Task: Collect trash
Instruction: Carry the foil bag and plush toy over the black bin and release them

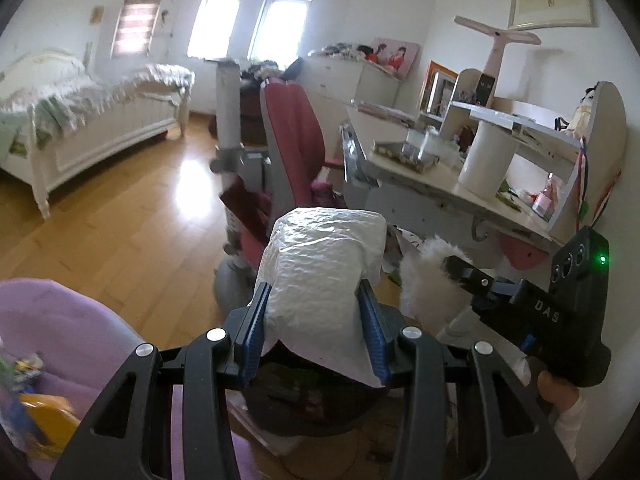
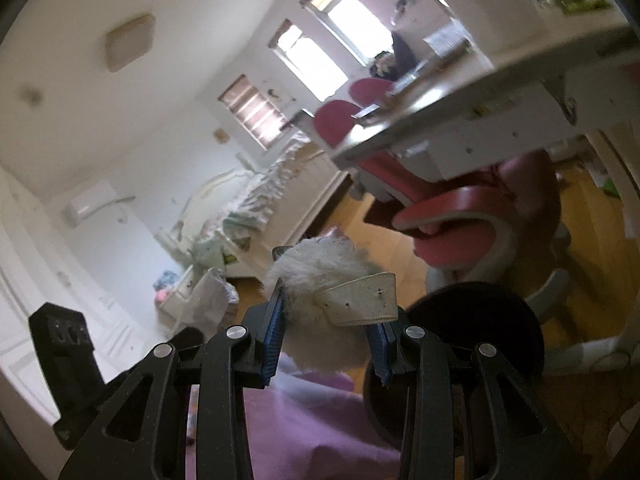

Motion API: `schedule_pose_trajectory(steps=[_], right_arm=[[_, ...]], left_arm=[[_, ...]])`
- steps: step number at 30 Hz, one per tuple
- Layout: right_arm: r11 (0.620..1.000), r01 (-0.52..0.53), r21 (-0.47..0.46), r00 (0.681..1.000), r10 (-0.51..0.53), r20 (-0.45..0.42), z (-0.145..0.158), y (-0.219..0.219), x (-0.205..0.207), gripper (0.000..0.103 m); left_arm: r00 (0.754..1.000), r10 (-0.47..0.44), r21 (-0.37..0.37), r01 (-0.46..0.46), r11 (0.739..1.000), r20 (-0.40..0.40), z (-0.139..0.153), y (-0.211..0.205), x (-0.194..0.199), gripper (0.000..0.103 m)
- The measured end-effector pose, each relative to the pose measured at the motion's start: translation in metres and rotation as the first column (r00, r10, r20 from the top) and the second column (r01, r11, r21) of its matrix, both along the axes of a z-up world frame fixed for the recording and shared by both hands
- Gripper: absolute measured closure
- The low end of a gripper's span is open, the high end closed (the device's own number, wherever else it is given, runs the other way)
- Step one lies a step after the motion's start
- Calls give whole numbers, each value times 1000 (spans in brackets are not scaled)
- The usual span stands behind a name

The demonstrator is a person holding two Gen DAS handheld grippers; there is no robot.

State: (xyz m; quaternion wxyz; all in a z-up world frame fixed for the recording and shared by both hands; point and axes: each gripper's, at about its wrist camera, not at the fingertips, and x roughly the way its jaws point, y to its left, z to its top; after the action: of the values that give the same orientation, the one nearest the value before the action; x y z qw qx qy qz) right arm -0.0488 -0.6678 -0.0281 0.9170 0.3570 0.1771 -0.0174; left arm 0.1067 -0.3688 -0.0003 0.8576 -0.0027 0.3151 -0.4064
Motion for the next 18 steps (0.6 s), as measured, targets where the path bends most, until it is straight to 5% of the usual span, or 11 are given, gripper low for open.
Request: schedule_pose_trajectory(steps=[7, 8, 10, 12, 18], right_arm=[[999, 32, 29, 999, -31, -35, -19, -16, 7, 61], [998, 40, 38, 998, -39, -44, -22, -20, 8, 59], [995, 72, 65, 996, -69, -50, -26, -26, 7, 34], [993, 96, 68, 995, -93, -46, -28, -29, 2, 24], [996, 81, 45, 995, -79, -60, -27, -20, 3, 24]], left_arm=[[998, -42, 28, 43, 999, -42, -20, -39, 16, 52], [999, -37, 50, 39, 998, -38, -22, -48, 19, 48], [1000, -24, 59, 25, 998, -18, -19, -56, 21, 17], [1000, -18, 33, 17, 999, 19, -14, -55, 17, 8], [999, -17, 23, 16, 1000, 49, -5, -32, 5, 6]])
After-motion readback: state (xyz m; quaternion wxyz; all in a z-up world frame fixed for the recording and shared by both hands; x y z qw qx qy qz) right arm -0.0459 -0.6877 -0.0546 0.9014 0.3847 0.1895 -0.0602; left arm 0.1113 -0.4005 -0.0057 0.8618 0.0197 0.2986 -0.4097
